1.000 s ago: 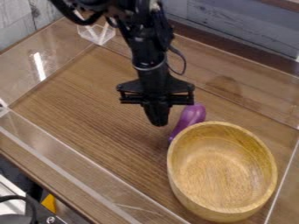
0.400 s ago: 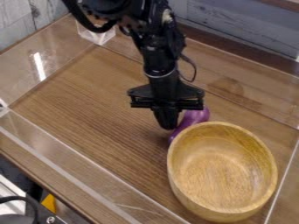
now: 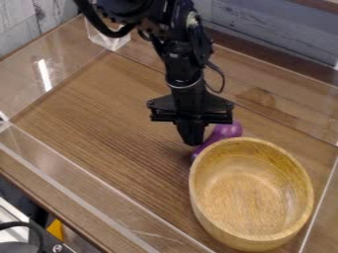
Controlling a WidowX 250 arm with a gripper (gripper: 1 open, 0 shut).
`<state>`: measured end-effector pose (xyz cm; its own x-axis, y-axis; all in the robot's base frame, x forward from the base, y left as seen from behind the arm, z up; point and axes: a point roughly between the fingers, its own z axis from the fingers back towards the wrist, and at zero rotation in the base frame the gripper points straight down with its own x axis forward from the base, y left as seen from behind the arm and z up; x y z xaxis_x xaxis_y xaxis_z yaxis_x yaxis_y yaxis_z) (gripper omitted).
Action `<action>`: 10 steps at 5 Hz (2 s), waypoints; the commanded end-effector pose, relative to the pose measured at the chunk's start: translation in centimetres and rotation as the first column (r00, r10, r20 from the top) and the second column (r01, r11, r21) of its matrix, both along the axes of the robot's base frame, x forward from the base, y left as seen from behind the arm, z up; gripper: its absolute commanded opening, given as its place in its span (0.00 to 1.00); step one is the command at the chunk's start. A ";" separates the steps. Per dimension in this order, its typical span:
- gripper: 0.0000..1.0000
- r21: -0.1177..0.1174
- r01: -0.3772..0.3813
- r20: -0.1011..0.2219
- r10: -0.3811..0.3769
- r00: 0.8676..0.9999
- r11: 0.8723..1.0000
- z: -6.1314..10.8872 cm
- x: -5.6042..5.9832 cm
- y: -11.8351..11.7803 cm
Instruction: Put the purple eggplant in the brown bowl
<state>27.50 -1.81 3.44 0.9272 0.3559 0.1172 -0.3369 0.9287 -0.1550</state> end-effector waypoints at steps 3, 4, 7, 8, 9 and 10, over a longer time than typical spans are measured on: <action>0.00 0.006 0.018 0.059 -0.018 0.998 1.000 1.1 1.3 -0.5; 0.00 0.007 0.020 0.063 -0.020 0.998 1.000 1.1 1.4 -0.6; 0.00 0.008 0.024 0.070 -0.024 0.997 1.000 1.3 1.5 -0.7; 0.00 0.009 0.021 0.060 -0.021 0.998 1.000 2.0 1.2 -0.8; 0.00 0.008 0.018 0.052 -0.019 0.998 1.000 2.7 0.9 -0.8; 0.00 0.006 0.016 0.046 -0.016 0.999 1.000 3.6 0.7 -0.9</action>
<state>27.18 -2.59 5.43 0.9318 0.3483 0.1026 -0.3320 0.9317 -0.1475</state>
